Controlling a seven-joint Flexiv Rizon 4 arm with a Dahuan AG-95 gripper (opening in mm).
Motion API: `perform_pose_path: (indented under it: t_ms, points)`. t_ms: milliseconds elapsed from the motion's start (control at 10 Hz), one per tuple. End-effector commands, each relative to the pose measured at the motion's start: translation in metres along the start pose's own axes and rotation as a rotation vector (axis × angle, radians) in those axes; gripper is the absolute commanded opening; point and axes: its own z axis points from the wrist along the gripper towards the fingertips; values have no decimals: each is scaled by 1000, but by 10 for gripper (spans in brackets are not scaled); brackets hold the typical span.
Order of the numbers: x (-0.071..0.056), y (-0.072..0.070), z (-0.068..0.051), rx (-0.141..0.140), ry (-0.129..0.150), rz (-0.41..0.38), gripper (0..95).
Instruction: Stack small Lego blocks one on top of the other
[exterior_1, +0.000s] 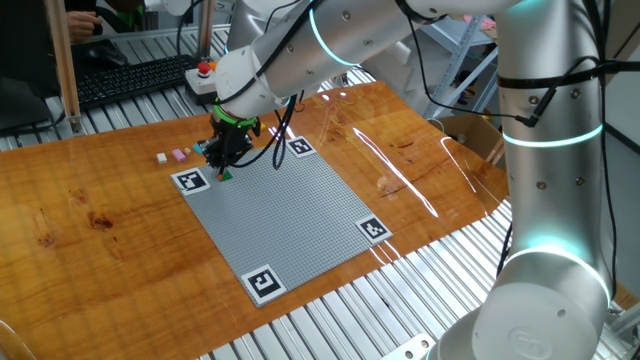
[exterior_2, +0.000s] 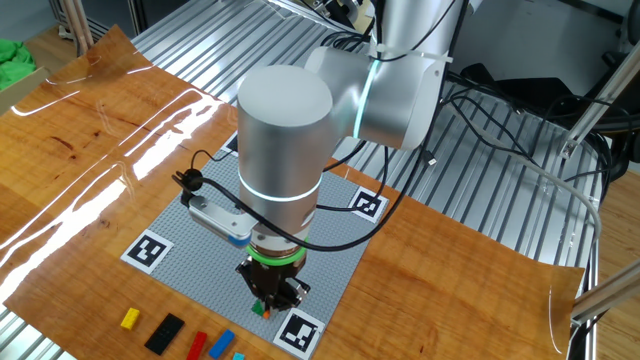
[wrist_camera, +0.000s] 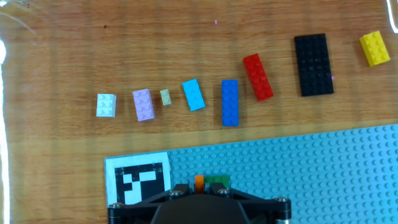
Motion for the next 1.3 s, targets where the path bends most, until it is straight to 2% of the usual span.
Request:
perform_pose_path:
  t_ms: [100, 600, 900, 1300]
  points:
    - [1, -1, 13, 1, 5, -15, 0]
    - [1, -2, 13, 10, 7, -40, 0]
    - [0, -4, 15, 11, -1, -49, 0]
    - [0, -4, 16, 12, 2, -36, 0]
